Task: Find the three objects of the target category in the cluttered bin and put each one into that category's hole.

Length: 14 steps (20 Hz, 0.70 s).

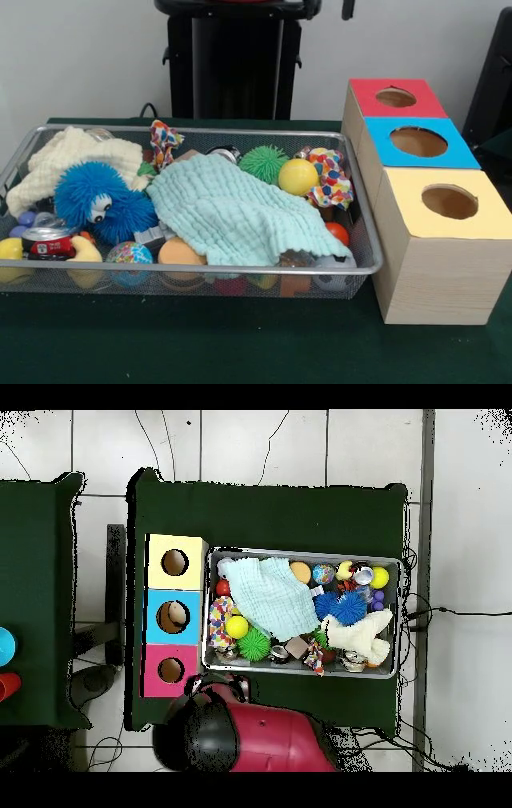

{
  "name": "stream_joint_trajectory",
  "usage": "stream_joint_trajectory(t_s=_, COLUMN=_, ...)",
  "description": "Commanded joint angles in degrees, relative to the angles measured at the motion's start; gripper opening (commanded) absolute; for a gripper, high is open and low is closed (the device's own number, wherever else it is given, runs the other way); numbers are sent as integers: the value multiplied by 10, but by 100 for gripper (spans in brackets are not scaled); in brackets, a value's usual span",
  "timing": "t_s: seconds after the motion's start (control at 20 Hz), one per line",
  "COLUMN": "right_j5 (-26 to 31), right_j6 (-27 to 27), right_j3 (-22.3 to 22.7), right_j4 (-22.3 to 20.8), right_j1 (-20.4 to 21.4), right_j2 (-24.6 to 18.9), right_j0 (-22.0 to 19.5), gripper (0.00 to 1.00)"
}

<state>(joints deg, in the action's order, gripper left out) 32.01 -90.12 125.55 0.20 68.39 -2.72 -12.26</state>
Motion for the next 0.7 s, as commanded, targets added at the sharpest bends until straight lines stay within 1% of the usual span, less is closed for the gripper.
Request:
stream_joint_trajectory(t_s=0.05, right_j5=-41, right_j6=63, right_j3=-25, right_j4=5, right_j1=-61, right_j2=-92, right_j0=-98, gripper=100)
stream_joint_trajectory(t_s=0.2, right_j5=-48, right_j6=68, right_j3=-33, right_j4=-2, right_j1=-81, right_j2=-120, right_j0=-133, gripper=100)
stream_joint_trajectory(t_s=0.3, right_j5=-49, right_j6=63, right_j3=-36, right_j4=-13, right_j1=-84, right_j2=-131, right_j0=-148, gripper=100)
stream_joint_trajectory(t_s=0.5, right_j5=-54, right_j6=45, right_j3=-41, right_j4=-29, right_j1=-93, right_j2=-143, right_j0=-162, gripper=100)
stream_joint_trajectory(t_s=0.7, right_j5=-73, right_j6=28, right_j3=-45, right_j4=-44, right_j1=-109, right_j2=-147, right_j0=-168, gripper=100)
